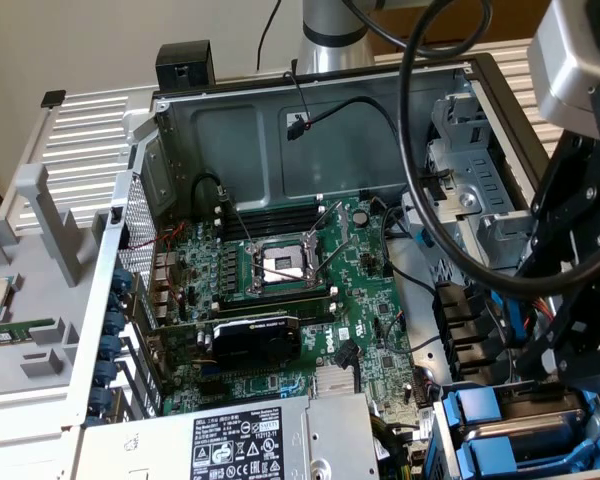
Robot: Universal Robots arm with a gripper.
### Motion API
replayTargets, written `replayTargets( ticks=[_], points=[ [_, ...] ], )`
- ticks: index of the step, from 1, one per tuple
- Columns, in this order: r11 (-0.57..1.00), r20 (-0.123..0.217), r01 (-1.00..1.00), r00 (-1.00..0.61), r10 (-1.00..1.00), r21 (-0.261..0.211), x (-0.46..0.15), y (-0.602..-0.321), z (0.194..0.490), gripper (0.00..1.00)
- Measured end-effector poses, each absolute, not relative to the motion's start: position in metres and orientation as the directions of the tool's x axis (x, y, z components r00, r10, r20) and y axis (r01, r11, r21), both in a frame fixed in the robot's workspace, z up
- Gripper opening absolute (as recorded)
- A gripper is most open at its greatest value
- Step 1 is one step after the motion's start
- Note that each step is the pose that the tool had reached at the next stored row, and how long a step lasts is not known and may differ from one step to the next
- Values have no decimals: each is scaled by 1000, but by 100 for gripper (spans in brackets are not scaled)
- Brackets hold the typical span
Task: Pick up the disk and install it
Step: 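Insert the second disk wire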
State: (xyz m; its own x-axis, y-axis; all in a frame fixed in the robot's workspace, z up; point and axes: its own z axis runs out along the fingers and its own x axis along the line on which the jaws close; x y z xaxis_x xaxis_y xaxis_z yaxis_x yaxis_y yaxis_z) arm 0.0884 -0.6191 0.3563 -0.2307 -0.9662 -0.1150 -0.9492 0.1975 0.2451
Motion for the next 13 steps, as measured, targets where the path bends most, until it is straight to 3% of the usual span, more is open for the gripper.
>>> replayTargets(
  ticks=[13],
  points=[
    [191, -138, -948, -231, -963, 256, 90, -623, 356, 54]
  ],
)
